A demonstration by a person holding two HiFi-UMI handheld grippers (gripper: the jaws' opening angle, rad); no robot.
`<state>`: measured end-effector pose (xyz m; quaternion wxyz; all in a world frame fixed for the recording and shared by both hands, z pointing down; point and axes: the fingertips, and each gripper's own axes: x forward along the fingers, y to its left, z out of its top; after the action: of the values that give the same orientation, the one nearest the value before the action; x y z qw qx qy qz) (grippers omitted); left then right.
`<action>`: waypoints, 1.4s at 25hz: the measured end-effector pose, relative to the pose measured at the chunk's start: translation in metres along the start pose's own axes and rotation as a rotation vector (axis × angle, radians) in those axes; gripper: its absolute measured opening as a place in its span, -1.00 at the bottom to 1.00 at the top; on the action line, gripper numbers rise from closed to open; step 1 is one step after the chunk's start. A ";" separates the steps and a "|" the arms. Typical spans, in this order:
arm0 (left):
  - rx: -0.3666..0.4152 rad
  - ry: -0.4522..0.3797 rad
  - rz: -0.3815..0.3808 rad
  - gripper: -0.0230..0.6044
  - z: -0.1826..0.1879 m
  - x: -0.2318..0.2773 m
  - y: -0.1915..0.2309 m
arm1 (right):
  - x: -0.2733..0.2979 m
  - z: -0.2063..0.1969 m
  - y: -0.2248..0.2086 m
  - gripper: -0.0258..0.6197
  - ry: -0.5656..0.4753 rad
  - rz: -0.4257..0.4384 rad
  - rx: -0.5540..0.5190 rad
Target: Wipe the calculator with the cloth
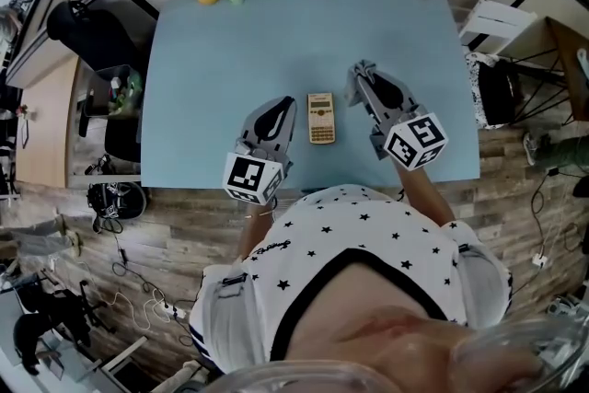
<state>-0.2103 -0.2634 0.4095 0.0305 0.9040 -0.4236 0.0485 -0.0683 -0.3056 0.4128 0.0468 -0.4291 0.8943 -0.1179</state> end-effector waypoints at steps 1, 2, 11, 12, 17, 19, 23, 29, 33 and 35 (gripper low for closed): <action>0.000 0.000 0.001 -0.80 0.000 0.000 0.000 | 0.000 0.000 0.001 -0.75 0.001 0.002 0.000; 0.000 0.000 0.003 -0.80 0.001 -0.001 0.000 | 0.001 0.000 0.001 -0.75 0.002 0.006 -0.002; -0.007 0.005 0.025 -0.80 0.000 -0.007 0.004 | 0.008 -0.001 0.013 -0.75 0.030 0.046 -0.026; -0.007 0.004 0.024 -0.80 0.000 -0.006 0.004 | 0.008 -0.001 0.015 -0.76 0.035 0.052 -0.031; -0.009 0.009 0.017 -0.80 -0.002 -0.005 0.001 | 0.007 -0.004 0.017 -0.76 0.040 0.061 -0.032; -0.010 0.012 0.016 -0.80 -0.003 -0.004 0.001 | 0.007 -0.005 0.016 -0.76 0.042 0.060 -0.026; -0.007 0.014 0.014 -0.80 -0.004 -0.004 0.000 | 0.006 -0.008 0.014 -0.76 0.044 0.057 -0.019; -0.004 0.013 0.017 -0.80 -0.003 -0.007 -0.001 | 0.004 -0.007 0.016 -0.76 0.045 0.060 -0.015; -0.003 0.013 0.020 -0.80 -0.003 -0.009 -0.003 | 0.002 -0.006 0.018 -0.76 0.042 0.068 -0.012; -0.003 0.014 0.021 -0.80 -0.004 -0.009 -0.004 | 0.001 -0.006 0.018 -0.76 0.040 0.071 -0.009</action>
<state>-0.2126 -0.2535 0.4123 0.0341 0.8991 -0.4330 0.0547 -0.0835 -0.2943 0.4146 0.0310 -0.3946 0.9104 -0.1206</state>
